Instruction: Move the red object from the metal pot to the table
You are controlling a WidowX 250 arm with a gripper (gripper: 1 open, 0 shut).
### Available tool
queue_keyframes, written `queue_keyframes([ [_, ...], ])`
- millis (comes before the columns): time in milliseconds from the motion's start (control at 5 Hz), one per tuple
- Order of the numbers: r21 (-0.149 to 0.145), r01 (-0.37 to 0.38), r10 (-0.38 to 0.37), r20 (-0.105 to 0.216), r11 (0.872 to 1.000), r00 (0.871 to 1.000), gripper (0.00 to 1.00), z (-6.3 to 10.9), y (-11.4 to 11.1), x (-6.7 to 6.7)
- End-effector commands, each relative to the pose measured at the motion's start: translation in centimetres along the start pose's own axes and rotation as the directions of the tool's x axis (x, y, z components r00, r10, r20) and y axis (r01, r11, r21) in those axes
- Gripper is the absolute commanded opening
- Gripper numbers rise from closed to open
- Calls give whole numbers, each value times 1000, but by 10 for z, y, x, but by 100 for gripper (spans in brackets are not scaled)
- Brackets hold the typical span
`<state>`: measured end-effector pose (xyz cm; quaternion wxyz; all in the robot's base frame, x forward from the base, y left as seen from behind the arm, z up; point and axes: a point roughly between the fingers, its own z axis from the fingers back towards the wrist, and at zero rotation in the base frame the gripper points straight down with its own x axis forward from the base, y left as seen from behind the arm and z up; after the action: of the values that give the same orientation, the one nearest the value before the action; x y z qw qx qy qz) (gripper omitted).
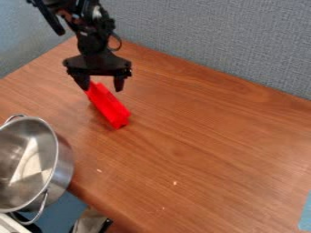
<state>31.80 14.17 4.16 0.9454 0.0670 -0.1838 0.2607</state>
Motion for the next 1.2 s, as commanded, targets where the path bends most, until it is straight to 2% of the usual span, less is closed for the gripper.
queue_keyframes([
  [0,4,-51,51,4,999,999,100,10,3,14],
  [400,-46,5,-8,-83,999,996,100,10,-22,20],
  [600,36,-3,7,-91,999,996,100,-14,-10,14],
  [800,94,13,-4,-86,995,996,0,-24,-4,10],
  [1000,76,-19,25,-81,997,996,0,-31,15,6],
])
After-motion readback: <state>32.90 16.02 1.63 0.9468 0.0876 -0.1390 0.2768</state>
